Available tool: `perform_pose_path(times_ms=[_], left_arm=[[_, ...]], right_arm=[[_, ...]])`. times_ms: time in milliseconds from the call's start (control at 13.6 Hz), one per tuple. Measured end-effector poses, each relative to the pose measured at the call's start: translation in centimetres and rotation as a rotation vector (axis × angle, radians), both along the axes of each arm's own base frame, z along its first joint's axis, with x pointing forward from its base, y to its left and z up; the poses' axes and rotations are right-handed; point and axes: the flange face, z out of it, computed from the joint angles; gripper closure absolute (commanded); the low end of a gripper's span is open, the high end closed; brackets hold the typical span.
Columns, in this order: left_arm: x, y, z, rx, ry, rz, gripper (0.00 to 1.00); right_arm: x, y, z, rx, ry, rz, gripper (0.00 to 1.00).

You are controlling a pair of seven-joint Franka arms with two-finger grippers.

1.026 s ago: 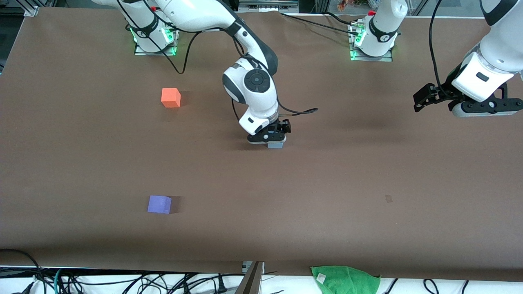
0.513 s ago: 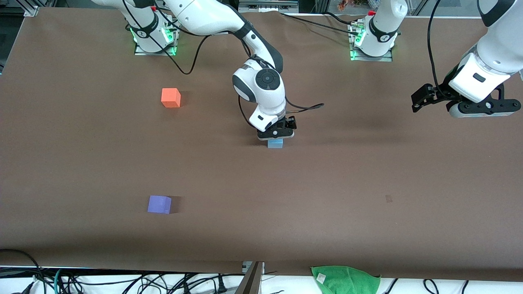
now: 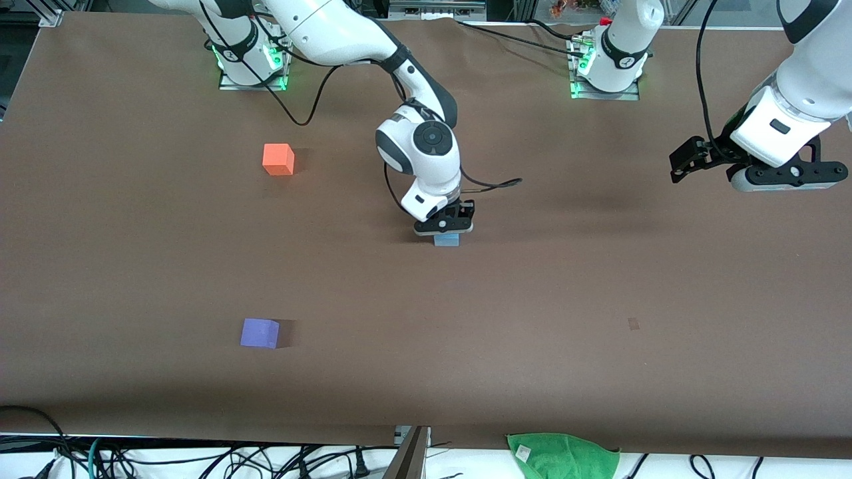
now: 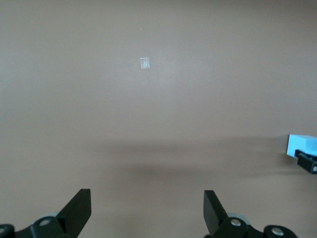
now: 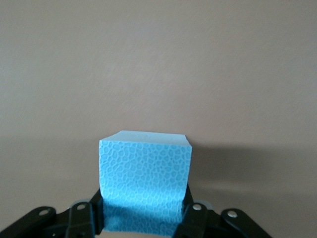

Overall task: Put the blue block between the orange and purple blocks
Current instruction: 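Carry the blue cube with the right gripper toward the orange cube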

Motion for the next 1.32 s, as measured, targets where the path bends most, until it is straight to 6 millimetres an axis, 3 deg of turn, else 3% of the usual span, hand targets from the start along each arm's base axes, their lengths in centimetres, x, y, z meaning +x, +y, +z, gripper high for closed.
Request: perform_pose_path(times_ms=[147, 293, 366, 513, 660, 806, 953, 1099, 1319], left_arm=[[0.0, 0.0, 0.0, 0.001, 0.003, 0.001, 0.0], [-0.1, -0.2, -0.1, 0.003, 0.007, -0.002, 0.0], [-0.1, -0.3, -0.1, 0.003, 0.007, -0.004, 0.0], [-0.2, -0.6, -0.1, 0.004, 0.007, -0.009, 0.0], [-0.2, -0.5, -0.1, 0.004, 0.009, -0.009, 0.0], [-0.2, -0.5, -0.2, 0.004, 0.013, -0.009, 0.0], [-0.2, -0.5, -0.2, 0.005, 0.017, -0.008, 0.0], [-0.3, -0.4, -0.3, 0.005, 0.019, -0.006, 0.0], [-0.3, -0.3, -0.3, 0.006, 0.022, -0.004, 0.0]], right_arm=[[2.9, -2.6, 0.9, -0.013, 0.008, -0.052, 0.91], [6.4, -7.0, 3.4, -0.059, 0.049, -0.086, 0.91], [8.4, -10.2, 5.0, -0.078, 0.07, -0.089, 0.91], [11.8, -18.2, 7.5, -0.092, 0.108, -0.078, 0.91], [12.8, -27.1, 8.0, -0.105, 0.152, -0.05, 0.91], [11.6, -34.8, 7.1, -0.101, 0.18, -0.026, 0.91], [8.6, -40.0, 5.1, -0.095, 0.176, -0.005, 0.91], [5.6, -42.4, 3.1, -0.097, 0.196, 0.005, 0.91], [3.3, -42.8, 1.9, -0.089, 0.197, 0.004, 0.91]])
